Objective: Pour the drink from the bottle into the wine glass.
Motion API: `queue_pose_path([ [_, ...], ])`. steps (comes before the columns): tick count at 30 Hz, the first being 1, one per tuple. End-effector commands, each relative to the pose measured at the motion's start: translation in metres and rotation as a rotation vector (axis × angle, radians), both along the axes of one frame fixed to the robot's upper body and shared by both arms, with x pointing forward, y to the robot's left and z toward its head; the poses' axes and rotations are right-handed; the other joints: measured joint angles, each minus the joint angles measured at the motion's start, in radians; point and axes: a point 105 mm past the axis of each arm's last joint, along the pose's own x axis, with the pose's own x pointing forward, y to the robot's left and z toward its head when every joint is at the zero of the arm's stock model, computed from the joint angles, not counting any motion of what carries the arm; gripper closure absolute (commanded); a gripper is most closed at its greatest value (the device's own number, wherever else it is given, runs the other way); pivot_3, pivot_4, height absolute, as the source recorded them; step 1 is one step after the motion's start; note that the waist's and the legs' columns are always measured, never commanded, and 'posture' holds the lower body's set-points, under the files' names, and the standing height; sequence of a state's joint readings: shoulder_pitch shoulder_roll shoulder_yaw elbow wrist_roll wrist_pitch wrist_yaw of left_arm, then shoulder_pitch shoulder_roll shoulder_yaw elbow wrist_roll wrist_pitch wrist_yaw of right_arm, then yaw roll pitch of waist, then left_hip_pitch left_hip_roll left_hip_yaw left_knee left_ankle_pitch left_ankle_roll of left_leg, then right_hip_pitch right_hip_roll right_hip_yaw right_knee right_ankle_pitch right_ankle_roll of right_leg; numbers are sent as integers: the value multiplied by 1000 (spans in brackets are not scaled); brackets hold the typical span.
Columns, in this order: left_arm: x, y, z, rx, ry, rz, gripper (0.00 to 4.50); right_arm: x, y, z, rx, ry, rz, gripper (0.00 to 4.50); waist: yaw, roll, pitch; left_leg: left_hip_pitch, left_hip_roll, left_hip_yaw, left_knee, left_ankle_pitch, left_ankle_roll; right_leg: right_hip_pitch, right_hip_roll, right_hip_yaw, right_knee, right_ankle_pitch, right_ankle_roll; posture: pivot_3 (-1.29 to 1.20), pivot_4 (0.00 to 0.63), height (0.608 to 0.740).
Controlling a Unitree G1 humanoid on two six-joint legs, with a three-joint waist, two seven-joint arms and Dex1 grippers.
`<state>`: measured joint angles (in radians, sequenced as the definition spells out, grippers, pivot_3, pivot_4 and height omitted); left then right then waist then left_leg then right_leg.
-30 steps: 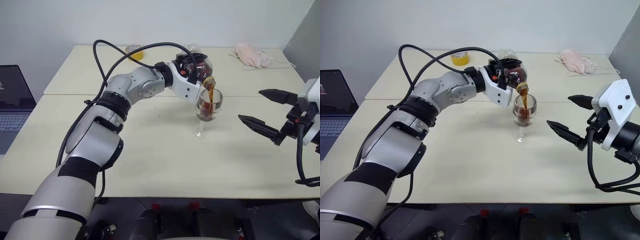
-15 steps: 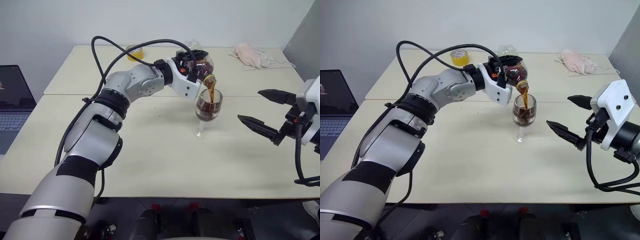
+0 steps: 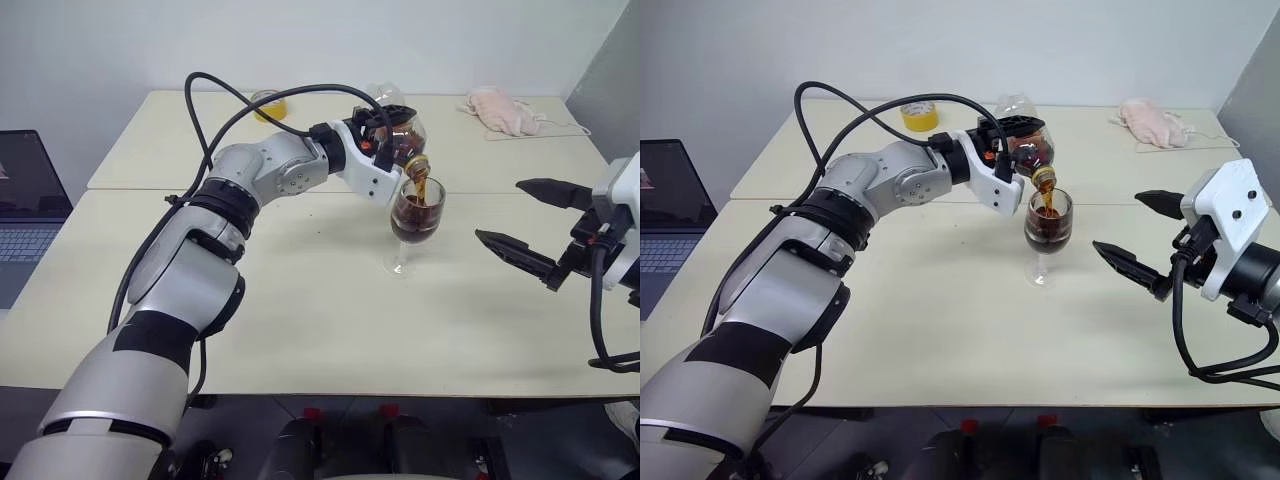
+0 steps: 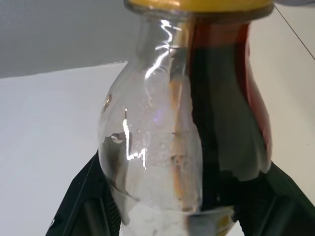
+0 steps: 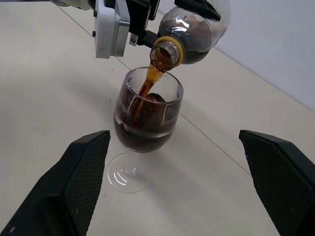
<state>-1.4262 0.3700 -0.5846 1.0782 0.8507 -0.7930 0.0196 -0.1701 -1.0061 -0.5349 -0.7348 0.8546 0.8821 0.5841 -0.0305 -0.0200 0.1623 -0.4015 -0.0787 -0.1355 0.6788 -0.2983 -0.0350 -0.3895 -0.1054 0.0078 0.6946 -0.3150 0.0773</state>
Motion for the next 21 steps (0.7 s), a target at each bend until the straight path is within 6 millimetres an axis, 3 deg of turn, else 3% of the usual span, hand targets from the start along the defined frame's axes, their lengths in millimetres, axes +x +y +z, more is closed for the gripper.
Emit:
queue_pose_path([
  [1, -3, -1, 25, -28, -67, -11, 1760, -2, 1, 10, -9, -51, 6, 0, 0, 0, 0, 0, 0, 0, 0, 0, 0, 0, 0, 0, 0, 0, 0, 0, 150, 740],
  [21, -1, 1, 22, -47, -41, 2, 1760, -1, 2, 11, -9, -54, 13, 0, 0, 0, 0, 0, 0, 0, 0, 0, 0, 0, 0, 0, 1, 0, 0, 0, 150, 740],
])
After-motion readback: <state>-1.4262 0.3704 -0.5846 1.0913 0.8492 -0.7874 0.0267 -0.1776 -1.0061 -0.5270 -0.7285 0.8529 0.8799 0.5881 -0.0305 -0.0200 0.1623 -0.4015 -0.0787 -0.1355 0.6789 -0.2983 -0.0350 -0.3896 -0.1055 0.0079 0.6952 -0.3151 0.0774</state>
